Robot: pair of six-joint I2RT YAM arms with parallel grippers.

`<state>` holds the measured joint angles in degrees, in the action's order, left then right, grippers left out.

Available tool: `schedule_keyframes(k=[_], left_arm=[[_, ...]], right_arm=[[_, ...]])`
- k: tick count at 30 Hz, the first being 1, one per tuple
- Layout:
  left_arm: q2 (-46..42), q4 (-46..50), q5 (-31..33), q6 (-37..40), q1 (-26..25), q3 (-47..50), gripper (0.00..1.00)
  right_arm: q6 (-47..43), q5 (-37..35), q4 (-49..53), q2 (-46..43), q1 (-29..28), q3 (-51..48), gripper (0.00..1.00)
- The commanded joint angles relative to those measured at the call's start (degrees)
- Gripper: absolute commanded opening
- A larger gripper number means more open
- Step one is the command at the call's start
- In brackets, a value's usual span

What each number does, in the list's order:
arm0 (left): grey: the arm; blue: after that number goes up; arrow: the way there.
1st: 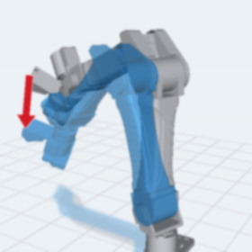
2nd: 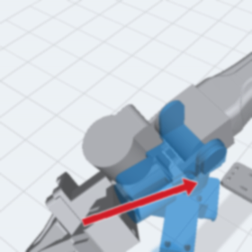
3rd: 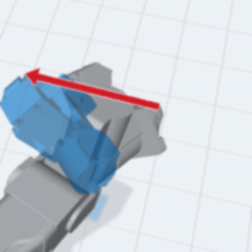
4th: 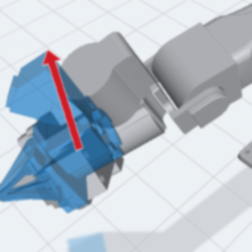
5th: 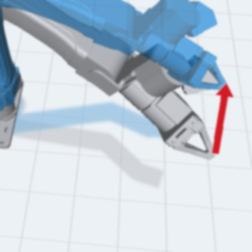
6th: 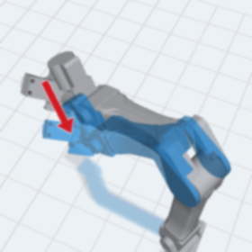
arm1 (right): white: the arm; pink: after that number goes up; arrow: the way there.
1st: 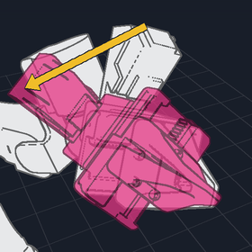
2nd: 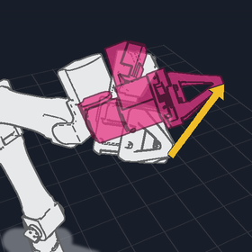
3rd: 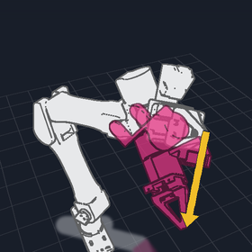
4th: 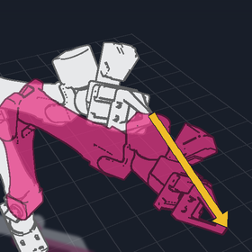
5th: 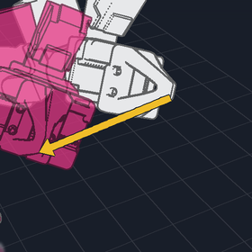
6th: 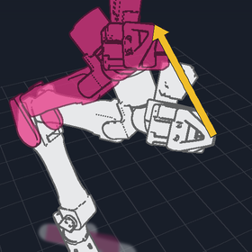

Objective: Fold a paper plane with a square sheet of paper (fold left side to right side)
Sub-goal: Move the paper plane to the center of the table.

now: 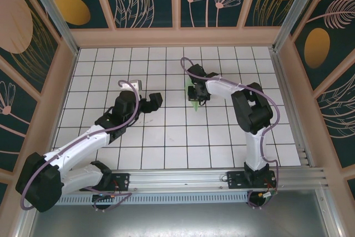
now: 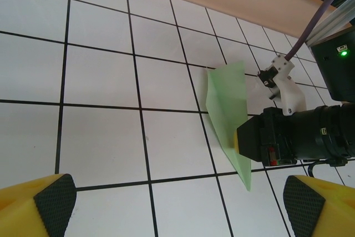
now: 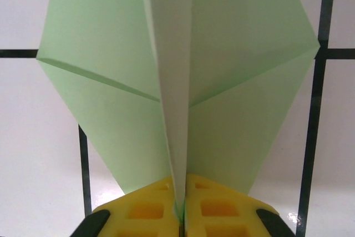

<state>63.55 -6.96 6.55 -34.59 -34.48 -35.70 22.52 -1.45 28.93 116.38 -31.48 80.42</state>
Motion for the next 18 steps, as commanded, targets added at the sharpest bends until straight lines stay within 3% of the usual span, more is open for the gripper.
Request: schedule_keyframes(k=[1,7,18], left_arm=[[-0.9,0.8,0.7,1.3,0.1,0.1,0.98],[-0.6,2.2,1.2,1.4,0.2,-1.3,0.99],[-1.0,2.9,0.7,1.9,2.0,-3.6,0.98]], right_arm=[[-1.1,0.3,1.9,0.8,-0.2,1.6,0.14],[-1.2,-0.2,3.2,-0.9,-0.2,2.5,0.2],[-1.7,-5.0,10.5,-9.4,-0.8,3.2,0.38]])
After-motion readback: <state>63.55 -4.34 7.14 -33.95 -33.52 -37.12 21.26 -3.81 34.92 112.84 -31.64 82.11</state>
